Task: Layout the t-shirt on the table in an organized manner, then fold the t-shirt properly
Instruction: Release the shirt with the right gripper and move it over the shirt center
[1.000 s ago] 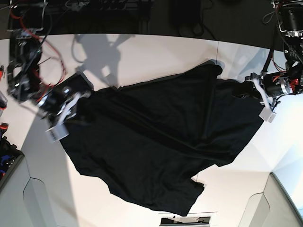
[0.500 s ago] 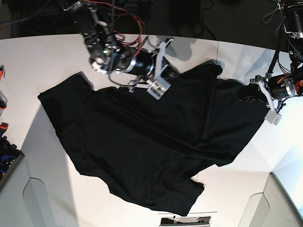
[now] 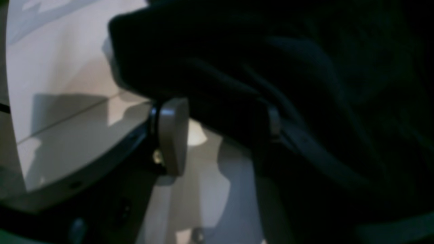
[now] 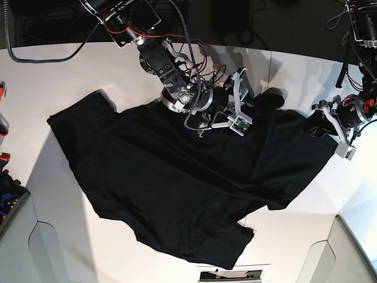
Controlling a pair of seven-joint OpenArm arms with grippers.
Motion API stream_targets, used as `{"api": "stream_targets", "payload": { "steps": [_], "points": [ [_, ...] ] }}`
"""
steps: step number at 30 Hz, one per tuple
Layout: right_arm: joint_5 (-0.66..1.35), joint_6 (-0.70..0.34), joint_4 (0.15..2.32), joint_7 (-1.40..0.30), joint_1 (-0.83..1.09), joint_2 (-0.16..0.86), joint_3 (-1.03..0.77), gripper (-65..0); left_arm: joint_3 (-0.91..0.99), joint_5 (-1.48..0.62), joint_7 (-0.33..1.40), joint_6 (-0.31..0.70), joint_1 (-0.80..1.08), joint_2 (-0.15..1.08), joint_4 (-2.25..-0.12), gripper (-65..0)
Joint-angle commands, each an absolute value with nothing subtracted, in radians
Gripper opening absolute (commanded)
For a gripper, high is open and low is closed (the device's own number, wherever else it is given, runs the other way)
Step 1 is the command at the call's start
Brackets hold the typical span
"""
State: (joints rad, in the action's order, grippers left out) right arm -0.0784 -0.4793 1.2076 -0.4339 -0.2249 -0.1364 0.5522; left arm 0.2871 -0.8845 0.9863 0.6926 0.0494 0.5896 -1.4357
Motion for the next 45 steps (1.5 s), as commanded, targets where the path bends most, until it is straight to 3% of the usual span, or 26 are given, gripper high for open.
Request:
{"api": "stream_targets", "payload": {
  "steps": [1,3,6,14,20,26,30,38,45],
  "points": [
    [-0.088,-0.474,1.208,-0.451,-0.238,-0.145,0.552,-35.0,0.295,-0.896,0.955,0.698,0.034,0.609,-1.441,-40.6],
    [-0.087,-0.474,1.203,-0.453,-0.237,-0.145,0.552,-35.3,0.295,-0.893,0.944,0.698,0.034,0.609,-1.425,-40.6],
    [-0.086,-0.474,1.201,-0.453,-0.238,-0.145,0.552,-40.9,0.295,-0.893,0.944,0.698,0.034,0.609,-1.402,-40.6],
    [-0.086,-0.474,1.201,-0.395,-0.241,-0.150,0.552,-65.0,0.295,-0.897,0.946,0.698,0.034,0.610,-1.393,-40.7],
    [0.072,-0.479,1.286,-0.428,-0.238,-0.152,0.552,-65.0,0.295,-0.901,0.958,0.698,0.034,0.611,-1.395,-40.7],
    [0.173,-0.479,1.539,-0.553,-0.221,-0.150,0.552,-65.0,0.298,-1.016,1.052,0.698,0.036,0.649,-1.402,-40.7],
    [0.174,-0.474,1.637,-0.550,-0.229,-0.151,0.546,-65.0,0.329,-1.019,1.056,0.698,0.045,0.661,-1.402,-40.7],
    [0.074,-0.431,1.581,-0.505,-0.315,-0.151,0.419,-65.0,0.337,-1.036,1.055,0.698,0.093,0.657,-1.402,-40.7],
    [0.040,-0.430,1.284,-0.496,-0.406,-0.152,0.369,-65.0,0.337,-1.036,1.047,0.698,0.095,0.644,-1.402,-40.7]
  ]
}}
